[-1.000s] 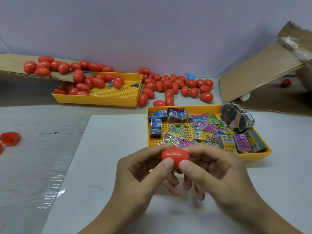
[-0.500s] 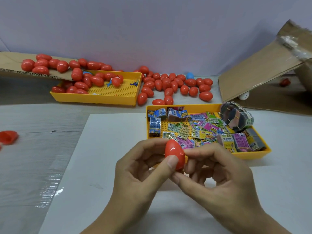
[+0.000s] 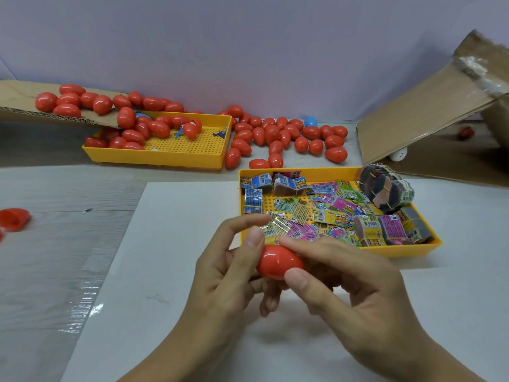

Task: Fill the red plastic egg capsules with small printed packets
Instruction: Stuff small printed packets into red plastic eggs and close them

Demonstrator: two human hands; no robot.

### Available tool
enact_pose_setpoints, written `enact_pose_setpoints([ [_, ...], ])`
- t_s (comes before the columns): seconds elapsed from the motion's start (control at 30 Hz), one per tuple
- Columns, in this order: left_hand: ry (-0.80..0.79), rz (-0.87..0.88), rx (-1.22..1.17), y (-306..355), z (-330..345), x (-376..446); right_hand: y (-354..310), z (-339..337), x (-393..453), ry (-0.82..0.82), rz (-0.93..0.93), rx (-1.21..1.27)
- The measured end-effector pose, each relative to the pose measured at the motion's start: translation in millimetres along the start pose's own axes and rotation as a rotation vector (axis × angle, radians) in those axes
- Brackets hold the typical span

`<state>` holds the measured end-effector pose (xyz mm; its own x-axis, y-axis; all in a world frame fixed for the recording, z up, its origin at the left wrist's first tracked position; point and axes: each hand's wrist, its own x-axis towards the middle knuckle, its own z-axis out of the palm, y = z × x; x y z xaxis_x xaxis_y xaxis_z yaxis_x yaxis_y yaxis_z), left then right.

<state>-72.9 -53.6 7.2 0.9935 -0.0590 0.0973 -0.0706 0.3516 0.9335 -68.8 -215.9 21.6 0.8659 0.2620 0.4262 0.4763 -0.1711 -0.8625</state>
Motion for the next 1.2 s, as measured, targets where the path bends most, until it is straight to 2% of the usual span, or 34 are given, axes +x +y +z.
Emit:
enact_pose_setpoints([
  [0.13, 0.005, 0.022, 0.016, -0.3, 0.4, -0.1, 0.4, -2.0, 1.9, 0.0, -0.027, -0.007],
  [0.2, 0.032, 0.04, 0.022, 1.1, 0.3, 0.9, 2.1, -9.6, 6.8, 0.055, -0.052, -0.049],
  [0.33, 0.147, 0.138, 0.005, 9.6, -6.2, 6.0, 9.6, -34.6, 24.0, 0.212, -0.119, -0.431],
  [0.4, 0.168, 0.183, -0.019, 15.0, -10.3, 8.1, 14.7, -39.8, 27.4, 0.137, -0.119, -0.618],
  [0.53, 0.19, 0.224, -0.01, 21.6, -14.1, 9.7, 22.2, -35.2, 22.5, -0.182, -0.016, -0.847],
  [0.6, 0.214, 0.215, -0.005, 21.9, -14.0, 11.0, 23.1, -33.9, 21.5, -0.251, -0.045, -0.924],
  [0.83, 0.213, 0.117, -0.026, 23.0, -8.1, 11.8, 25.6, -33.1, 25.2, -0.151, -0.066, -0.752],
  [1.03, 0.197, 0.068, 0.011, 23.1, -2.2, 8.2, 14.6, -37.0, 28.0, 0.068, 0.088, -0.178],
  [1.13, 0.187, 0.072, -0.015, 21.9, -2.2, 6.5, 7.0, -33.0, 24.4, 0.043, 0.128, 0.133],
  [1.2, 0.156, 0.064, -0.043, 21.5, -2.6, 5.4, 4.0, -28.5, 21.9, -0.02, 0.194, 0.256],
])
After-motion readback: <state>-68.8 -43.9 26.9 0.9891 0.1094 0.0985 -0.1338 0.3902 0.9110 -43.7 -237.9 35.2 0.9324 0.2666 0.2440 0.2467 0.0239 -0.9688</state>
